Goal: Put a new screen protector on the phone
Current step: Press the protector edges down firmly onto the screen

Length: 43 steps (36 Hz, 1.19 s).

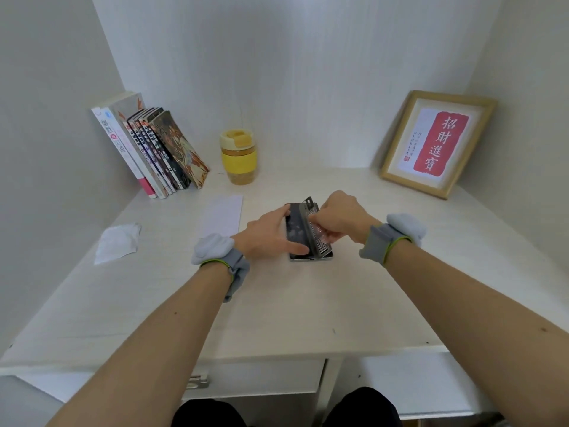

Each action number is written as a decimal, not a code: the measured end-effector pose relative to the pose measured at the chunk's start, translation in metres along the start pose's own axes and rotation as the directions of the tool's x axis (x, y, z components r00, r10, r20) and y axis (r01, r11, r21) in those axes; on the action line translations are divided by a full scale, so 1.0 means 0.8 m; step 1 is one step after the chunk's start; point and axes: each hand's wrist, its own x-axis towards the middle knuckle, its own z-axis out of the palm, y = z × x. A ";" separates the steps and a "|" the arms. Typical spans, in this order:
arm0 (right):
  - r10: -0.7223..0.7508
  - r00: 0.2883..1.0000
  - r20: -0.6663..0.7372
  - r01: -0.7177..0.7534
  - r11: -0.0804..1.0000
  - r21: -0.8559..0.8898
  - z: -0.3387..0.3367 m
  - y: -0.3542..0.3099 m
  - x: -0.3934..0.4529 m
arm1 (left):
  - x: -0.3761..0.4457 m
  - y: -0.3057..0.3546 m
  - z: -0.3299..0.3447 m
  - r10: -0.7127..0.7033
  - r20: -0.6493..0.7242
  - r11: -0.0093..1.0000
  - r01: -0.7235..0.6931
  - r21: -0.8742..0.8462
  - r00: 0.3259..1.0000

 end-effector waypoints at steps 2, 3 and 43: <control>0.002 1.000 0.006 -0.002 1.000 -0.031 0.003 -0.002 0.003 | 0.001 -0.002 0.000 -0.014 0.004 1.000 0.014 0.016 1.000; 0.005 1.000 0.012 -0.005 0.999 -0.039 0.005 -0.003 0.004 | 0.002 -0.004 -0.001 -0.025 0.013 0.999 0.024 0.024 1.000; 0.042 0.973 0.227 0.030 0.952 -0.305 0.003 -0.017 -0.020 | 0.035 -0.035 0.000 -0.071 -0.055 0.987 0.062 -0.151 0.996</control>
